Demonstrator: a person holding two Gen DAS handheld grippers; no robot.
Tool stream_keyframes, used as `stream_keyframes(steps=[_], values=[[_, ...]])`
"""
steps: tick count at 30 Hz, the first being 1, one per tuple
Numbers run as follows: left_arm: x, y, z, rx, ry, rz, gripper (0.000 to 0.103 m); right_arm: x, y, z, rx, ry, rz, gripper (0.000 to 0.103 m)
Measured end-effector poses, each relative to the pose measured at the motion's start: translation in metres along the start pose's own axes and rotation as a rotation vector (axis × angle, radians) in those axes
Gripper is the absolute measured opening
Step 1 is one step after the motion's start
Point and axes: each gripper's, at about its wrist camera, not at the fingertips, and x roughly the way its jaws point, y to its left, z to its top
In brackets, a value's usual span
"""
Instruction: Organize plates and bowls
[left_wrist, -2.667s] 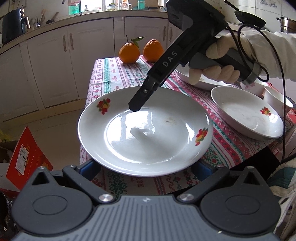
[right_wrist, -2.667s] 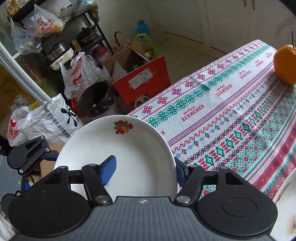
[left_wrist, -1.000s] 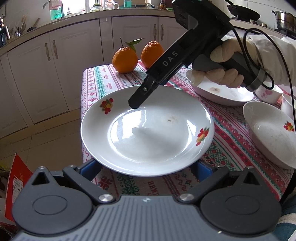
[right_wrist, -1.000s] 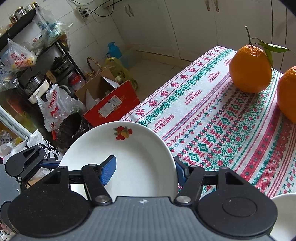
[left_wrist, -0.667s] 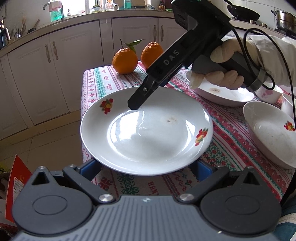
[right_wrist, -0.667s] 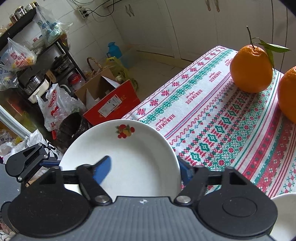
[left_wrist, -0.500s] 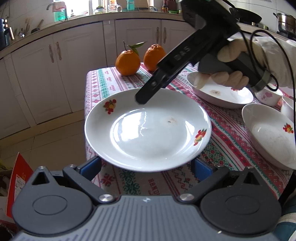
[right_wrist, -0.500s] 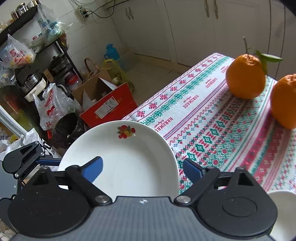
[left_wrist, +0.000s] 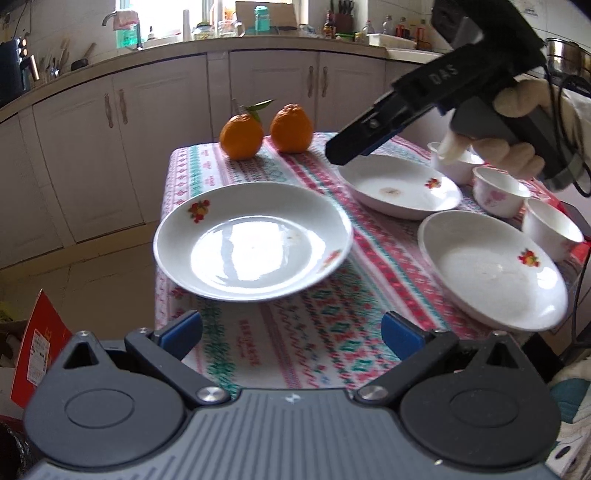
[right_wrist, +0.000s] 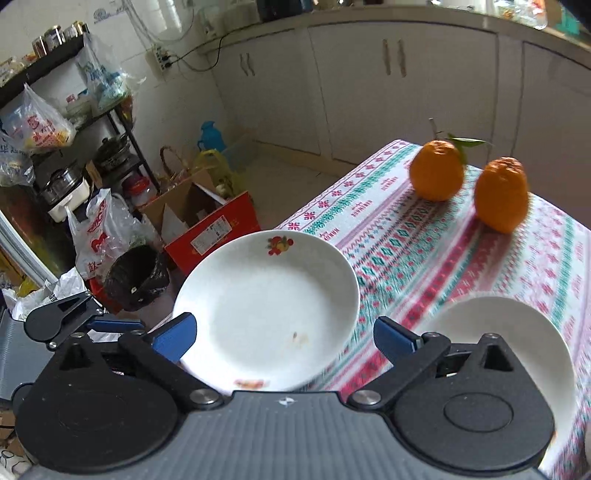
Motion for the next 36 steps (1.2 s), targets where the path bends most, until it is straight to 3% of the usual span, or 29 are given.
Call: stream_keyframes(steps=[11,18,24,36], values=[[-0.009,-0.049,-0.003,0.064,-0.033,-0.045,0.102,-0.069,0.021,-0.080,0.004,-0.063,-0.213,0.103],[-0.006,-0.077,-0.007,0.096,-0.022,-0.119,0.102,-0.096,0.013,-0.116,0.019,-0.049,-0.324,0.103],[-0.002,-0.096,-0.013,0.139,0.002,-0.182,0.102,-0.108,-0.011,-0.135,0.110,-0.033,-0.324,0.103],[0.018,-0.118,-0.017,0.195,0.028,-0.243,0.102,-0.104,-0.050,-0.150,0.243,0.027,-0.234,0.103]])
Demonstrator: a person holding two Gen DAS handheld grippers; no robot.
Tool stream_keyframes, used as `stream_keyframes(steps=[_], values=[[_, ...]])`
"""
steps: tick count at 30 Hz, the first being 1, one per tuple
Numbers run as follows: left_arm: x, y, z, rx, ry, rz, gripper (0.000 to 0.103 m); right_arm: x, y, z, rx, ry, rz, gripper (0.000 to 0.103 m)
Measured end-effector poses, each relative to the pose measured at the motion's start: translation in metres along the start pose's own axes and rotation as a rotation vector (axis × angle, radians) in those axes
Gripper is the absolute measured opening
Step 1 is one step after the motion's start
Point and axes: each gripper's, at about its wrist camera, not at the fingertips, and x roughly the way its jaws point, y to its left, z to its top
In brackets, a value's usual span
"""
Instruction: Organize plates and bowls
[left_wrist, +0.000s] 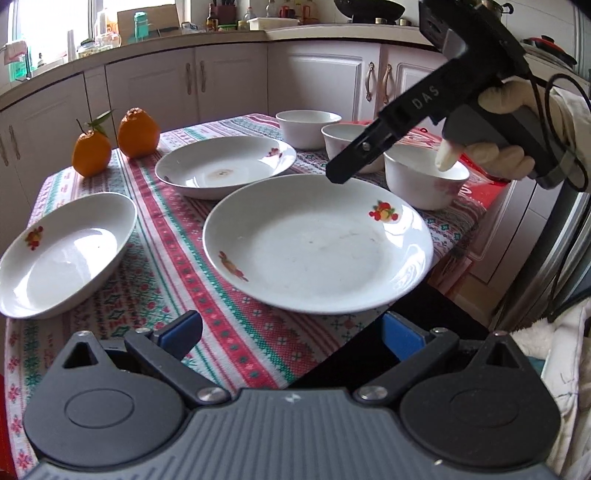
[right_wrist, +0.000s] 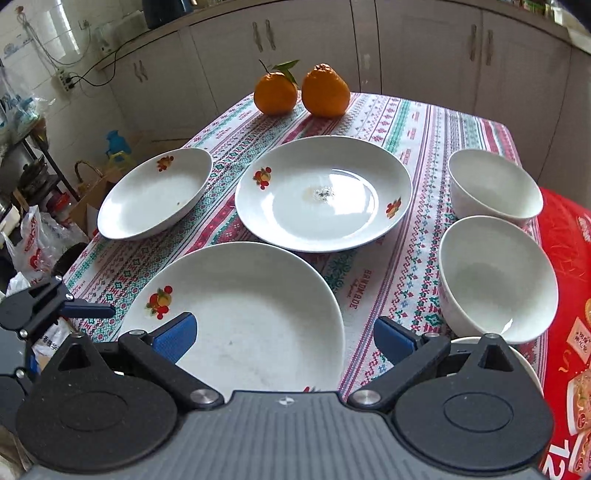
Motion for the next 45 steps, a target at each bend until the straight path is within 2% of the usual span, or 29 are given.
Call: stream_keyframes(steps=[6,9,14,20,25,32,45], values=[[0.009,-0.006,0.002,0.002,0.008,-0.022,0.102,0.012,-0.010,0.005,0.001,0.051,0.031,0.102],[0.013,-0.008,0.003,0.009,0.012,-0.030,0.102,0.018,-0.012,0.007,-0.002,0.074,0.054,0.098],[0.018,-0.009,0.005,0.003,0.016,-0.044,0.102,0.027,-0.012,0.010,-0.023,0.114,0.083,0.086],[0.019,-0.008,0.007,-0.009,0.011,-0.057,0.102,0.030,-0.015,0.014,-0.047,0.141,0.081,0.081],[0.022,-0.008,0.008,-0.014,0.009,-0.072,0.102,0.035,-0.010,0.021,-0.074,0.184,0.065,0.080],[0.022,-0.008,0.007,-0.007,0.001,-0.080,0.102,0.044,-0.010,0.025,-0.063,0.238,0.089,0.076],[0.013,0.000,0.005,0.020,0.012,-0.089,0.102,0.046,-0.018,0.031,0.063,0.309,0.174,0.076]])
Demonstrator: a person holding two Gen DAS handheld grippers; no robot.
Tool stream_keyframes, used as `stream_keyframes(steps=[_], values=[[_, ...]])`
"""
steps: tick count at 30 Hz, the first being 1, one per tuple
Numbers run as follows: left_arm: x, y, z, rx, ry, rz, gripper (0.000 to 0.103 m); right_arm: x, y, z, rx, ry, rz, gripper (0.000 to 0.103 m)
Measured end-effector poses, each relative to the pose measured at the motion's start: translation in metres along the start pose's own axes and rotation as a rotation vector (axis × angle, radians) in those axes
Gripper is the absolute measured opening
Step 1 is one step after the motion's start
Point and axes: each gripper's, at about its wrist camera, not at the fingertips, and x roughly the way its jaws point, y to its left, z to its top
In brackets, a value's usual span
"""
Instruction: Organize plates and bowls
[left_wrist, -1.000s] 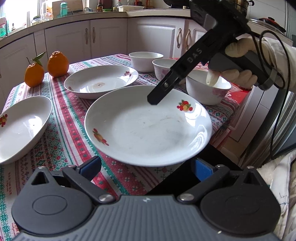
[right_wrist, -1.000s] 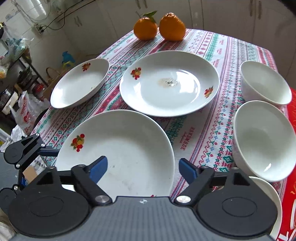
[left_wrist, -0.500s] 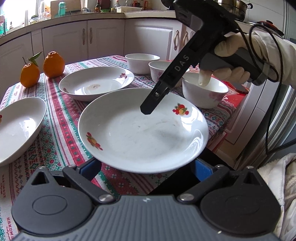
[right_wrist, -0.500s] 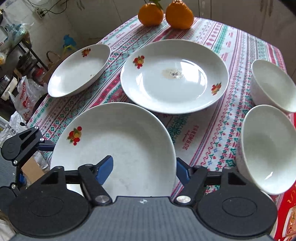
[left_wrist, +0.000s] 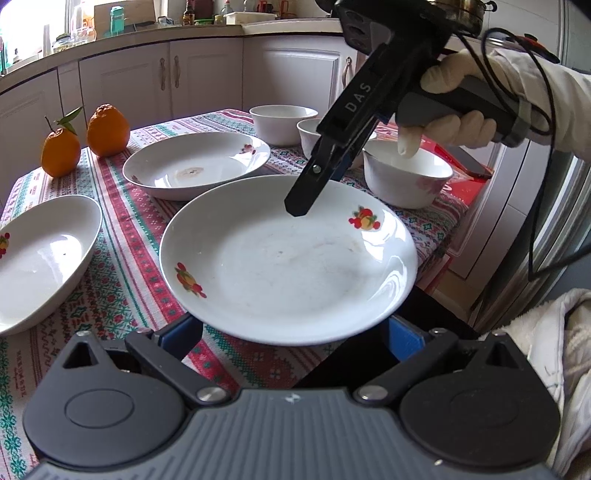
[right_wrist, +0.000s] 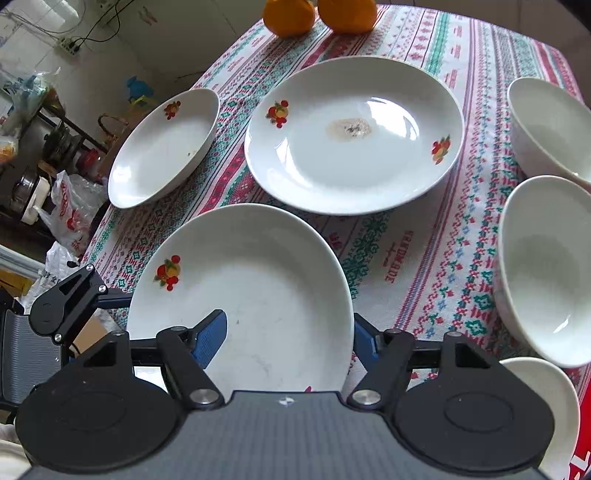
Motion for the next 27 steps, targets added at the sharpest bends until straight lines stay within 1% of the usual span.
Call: stream_keyframes(steps=[5,9,13,27], values=[[0.002,0.002,0.001,-0.001,0.000,-0.010,0.102,0.006,-0.003,0.010,0.006,0.032,0.019,0.076],[0.003,0.002,0.001,-0.006,0.001,-0.016,0.102,0.013,-0.003,0.013,0.000,0.053,0.013,0.074],[0.005,0.003,0.001,-0.012,0.003,-0.022,0.102,0.015,-0.002,0.015,-0.014,0.051,0.014,0.074],[0.003,0.008,-0.001,-0.020,0.014,-0.023,0.102,0.003,-0.007,0.011,0.020,0.002,0.097,0.074]])
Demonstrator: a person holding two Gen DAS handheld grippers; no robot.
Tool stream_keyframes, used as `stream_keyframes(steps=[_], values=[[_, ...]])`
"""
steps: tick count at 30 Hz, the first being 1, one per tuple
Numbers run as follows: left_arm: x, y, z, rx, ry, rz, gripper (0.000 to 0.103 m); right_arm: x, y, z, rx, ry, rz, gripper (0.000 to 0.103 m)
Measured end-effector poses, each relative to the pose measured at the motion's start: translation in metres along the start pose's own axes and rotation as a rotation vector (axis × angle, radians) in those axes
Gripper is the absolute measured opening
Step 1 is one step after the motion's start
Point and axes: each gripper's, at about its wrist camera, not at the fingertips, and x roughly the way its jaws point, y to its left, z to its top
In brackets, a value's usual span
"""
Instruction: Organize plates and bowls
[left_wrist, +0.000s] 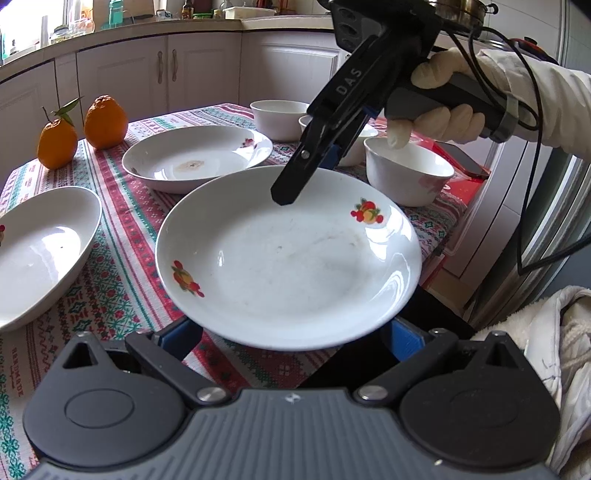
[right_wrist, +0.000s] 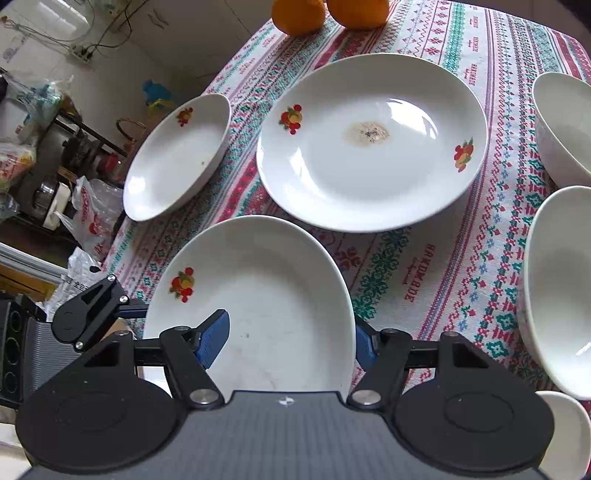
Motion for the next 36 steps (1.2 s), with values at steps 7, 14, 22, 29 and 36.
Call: stream_keyframes(steps=[7,14,22,29,36], values=[[-0.008,0.004,-0.002,-0.009,-0.003,0.011,0.102,0.001,0.006,0.002,-0.018,-0.012,0.010,0.074],[-0.018,0.008,0.002,-0.015,-0.022,0.027,0.102,0.000,0.015,0.009,-0.033,-0.027,0.020,0.074],[-0.033,0.020,0.008,-0.038,-0.046,0.054,0.102,0.001,0.032,0.028,-0.072,-0.042,0.028,0.074],[-0.046,0.039,0.012,-0.049,-0.060,0.085,0.102,0.005,0.050,0.054,-0.111,-0.052,0.043,0.074],[-0.057,0.064,0.015,-0.078,-0.074,0.128,0.102,0.019,0.068,0.089,-0.155,-0.049,0.057,0.074]])
